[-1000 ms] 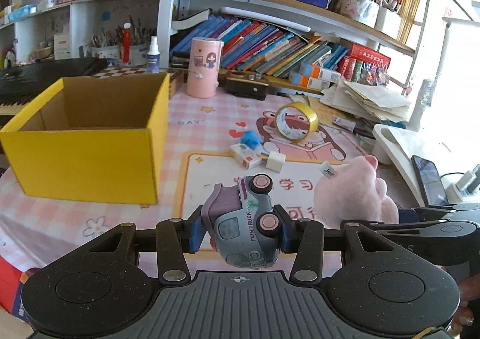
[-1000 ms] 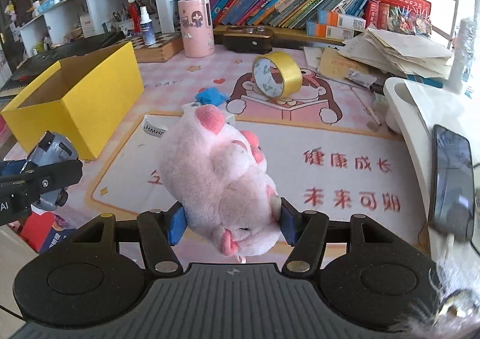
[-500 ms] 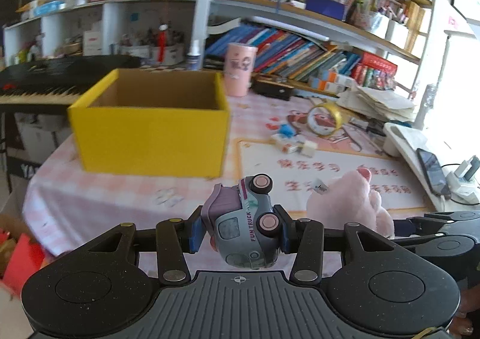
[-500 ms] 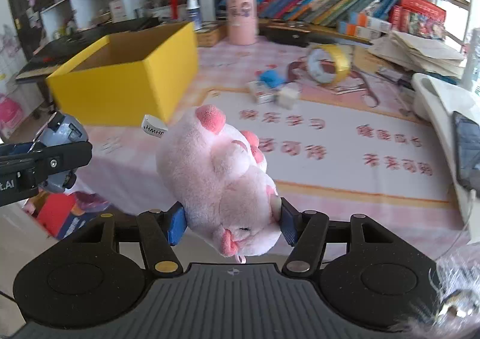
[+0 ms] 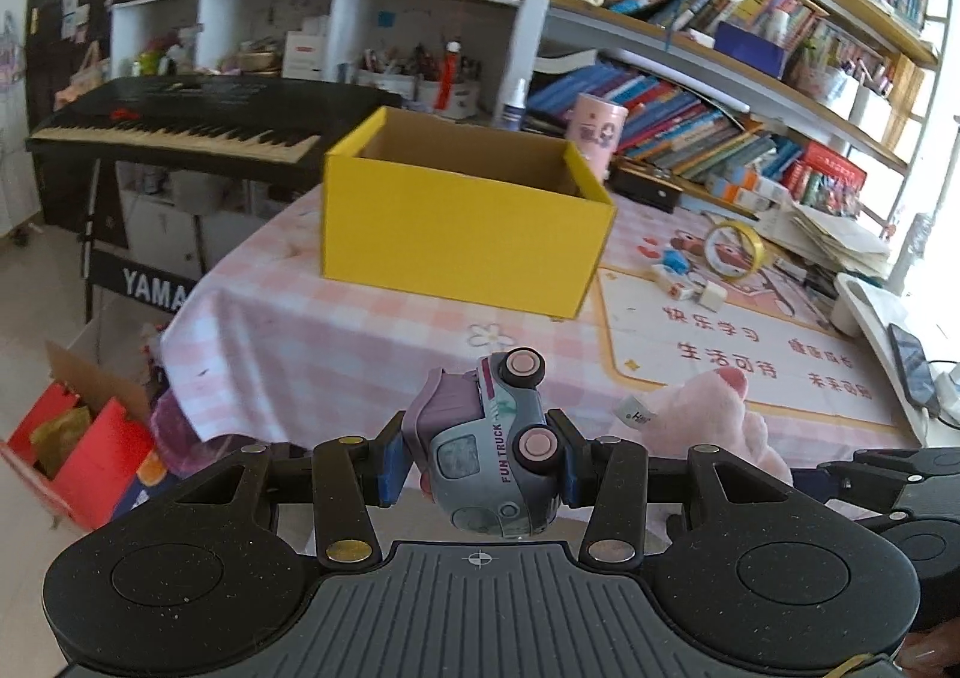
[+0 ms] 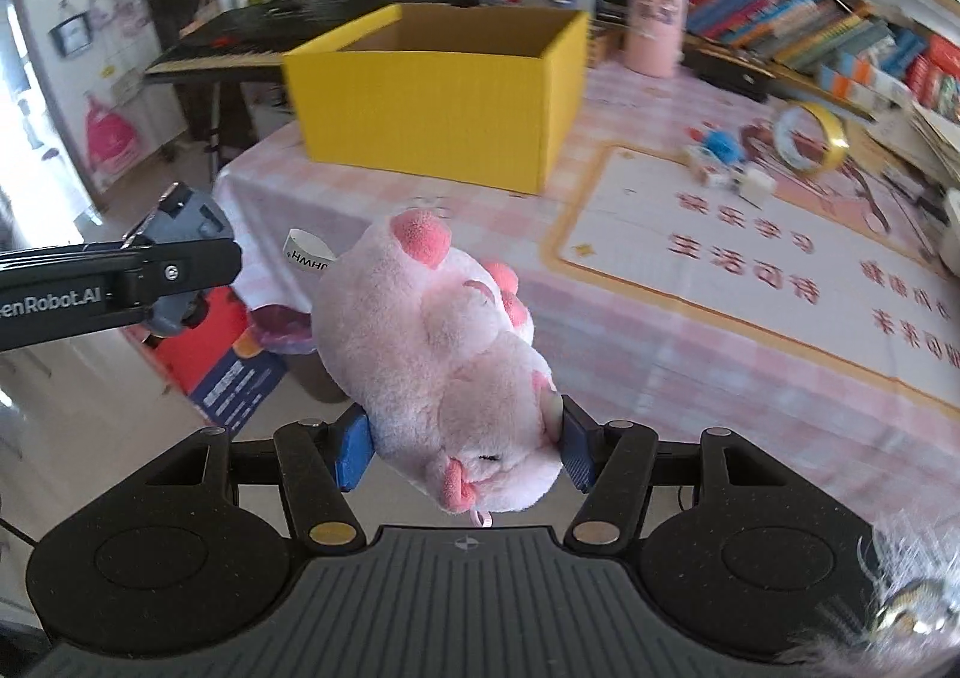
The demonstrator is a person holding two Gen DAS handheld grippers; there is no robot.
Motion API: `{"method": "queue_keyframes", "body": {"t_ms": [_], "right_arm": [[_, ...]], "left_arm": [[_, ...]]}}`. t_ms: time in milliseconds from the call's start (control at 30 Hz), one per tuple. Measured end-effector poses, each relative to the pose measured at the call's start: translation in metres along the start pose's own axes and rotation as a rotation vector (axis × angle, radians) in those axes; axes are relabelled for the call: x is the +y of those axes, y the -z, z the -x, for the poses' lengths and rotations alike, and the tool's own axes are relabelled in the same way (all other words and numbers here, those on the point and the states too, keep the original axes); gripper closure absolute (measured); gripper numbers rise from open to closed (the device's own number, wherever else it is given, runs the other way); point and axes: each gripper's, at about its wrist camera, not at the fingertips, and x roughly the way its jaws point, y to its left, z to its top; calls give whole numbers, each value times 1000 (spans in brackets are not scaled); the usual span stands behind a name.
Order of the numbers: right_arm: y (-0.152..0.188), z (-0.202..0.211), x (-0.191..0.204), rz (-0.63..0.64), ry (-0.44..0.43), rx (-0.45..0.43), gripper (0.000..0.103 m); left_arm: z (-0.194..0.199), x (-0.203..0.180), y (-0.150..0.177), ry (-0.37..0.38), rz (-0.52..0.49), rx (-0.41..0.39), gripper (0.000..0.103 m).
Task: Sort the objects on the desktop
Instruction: 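Lift the grey truck with the left tool while the right tool carries the pink pig toward the box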
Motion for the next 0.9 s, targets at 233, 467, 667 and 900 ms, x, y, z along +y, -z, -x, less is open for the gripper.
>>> {"method": "queue_keyframes", "body": {"t_ms": [233,467,667,900], "right_arm": [[-7,-3,21,59,-33,11,45],[-13,-5,40,108,-58,14,45],[-19,-9,50,124,-76,9,45],[-27,-16,58,141,-99,10,45]], "left_arm": [[12,19,2,-16,43,-41,58],[18,32,1,-30,57,-63,58],[22,43,-2,-42,64,-71,58],[18,46,-7,-54,60,-62,58]]}}
